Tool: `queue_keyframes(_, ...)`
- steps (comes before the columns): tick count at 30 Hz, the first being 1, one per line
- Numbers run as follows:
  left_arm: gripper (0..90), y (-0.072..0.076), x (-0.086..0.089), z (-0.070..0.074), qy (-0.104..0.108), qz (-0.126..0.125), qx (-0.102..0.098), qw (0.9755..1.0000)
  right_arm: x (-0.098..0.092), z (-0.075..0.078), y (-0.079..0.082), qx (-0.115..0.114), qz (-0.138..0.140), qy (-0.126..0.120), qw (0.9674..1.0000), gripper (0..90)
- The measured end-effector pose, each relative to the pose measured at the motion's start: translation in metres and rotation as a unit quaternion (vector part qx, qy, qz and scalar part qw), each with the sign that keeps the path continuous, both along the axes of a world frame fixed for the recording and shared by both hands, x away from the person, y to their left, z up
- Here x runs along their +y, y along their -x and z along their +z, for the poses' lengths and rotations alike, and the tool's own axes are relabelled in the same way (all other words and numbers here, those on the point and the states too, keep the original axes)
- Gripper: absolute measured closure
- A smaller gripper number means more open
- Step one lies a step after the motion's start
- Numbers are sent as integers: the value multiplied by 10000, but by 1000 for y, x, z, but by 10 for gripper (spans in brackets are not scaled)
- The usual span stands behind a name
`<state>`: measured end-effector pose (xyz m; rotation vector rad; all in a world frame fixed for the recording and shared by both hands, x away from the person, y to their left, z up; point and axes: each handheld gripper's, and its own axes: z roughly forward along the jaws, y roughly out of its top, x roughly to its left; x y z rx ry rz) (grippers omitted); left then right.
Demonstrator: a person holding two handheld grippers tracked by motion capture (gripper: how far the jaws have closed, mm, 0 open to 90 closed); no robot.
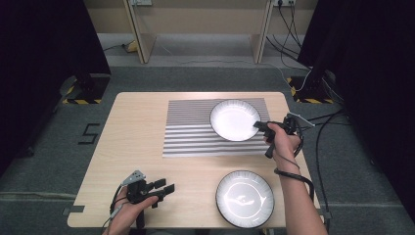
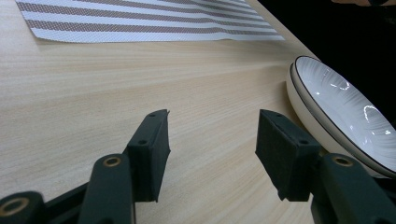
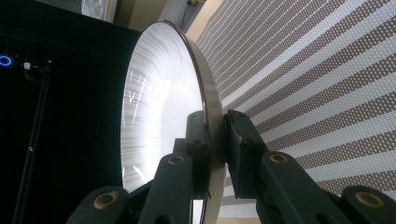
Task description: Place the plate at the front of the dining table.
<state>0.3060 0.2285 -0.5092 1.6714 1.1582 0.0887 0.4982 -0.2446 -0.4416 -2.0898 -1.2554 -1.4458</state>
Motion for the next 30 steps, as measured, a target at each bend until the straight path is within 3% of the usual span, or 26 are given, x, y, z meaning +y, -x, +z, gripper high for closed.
queue_keyframes(30, 438, -1, 0, 1, 25, 16, -20, 10000, 16, 1, -25, 23, -22, -67, 10000, 799)
